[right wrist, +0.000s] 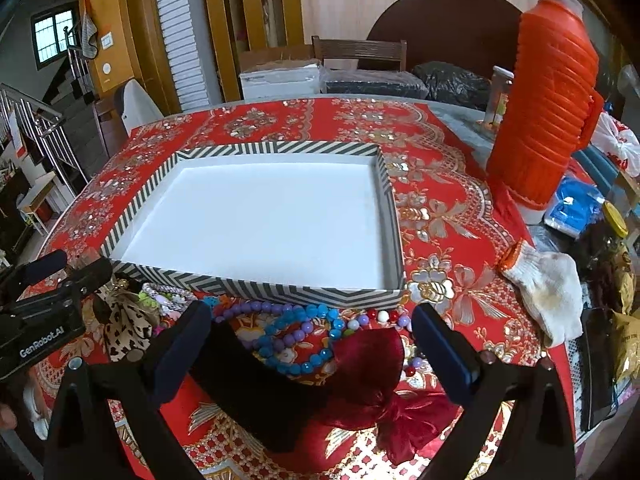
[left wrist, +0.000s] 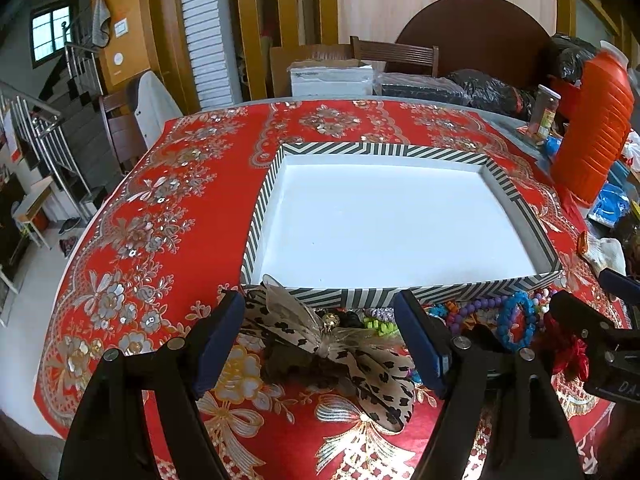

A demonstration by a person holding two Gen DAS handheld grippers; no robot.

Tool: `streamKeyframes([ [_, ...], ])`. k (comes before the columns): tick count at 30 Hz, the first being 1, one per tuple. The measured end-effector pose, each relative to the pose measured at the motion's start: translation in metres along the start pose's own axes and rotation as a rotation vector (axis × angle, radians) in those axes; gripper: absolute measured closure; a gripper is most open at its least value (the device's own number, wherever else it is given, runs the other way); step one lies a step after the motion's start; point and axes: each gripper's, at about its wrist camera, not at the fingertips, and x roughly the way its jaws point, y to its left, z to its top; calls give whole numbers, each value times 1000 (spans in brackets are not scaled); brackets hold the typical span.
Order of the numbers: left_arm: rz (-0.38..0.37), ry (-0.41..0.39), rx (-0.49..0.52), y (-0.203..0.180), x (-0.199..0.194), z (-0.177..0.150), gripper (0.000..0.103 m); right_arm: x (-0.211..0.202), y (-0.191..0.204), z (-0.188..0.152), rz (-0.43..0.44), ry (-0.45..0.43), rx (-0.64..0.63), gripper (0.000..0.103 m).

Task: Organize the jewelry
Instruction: 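Move the left gripper over the leopard-print bow hair clip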

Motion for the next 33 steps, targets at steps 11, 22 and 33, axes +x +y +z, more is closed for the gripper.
streamKeyframes([
  [11, 2, 7, -5, 12, -7, 0, 34, 3, -2, -1, -8, 11, 9, 1],
  [22, 4, 39, -41, 34, -7, -3, 34, 6, 0, 0, -12, 23, -3, 1],
  [33, -82, 98, -167, 73, -10, -3, 35, 6, 2, 0, 69, 34, -35, 1],
])
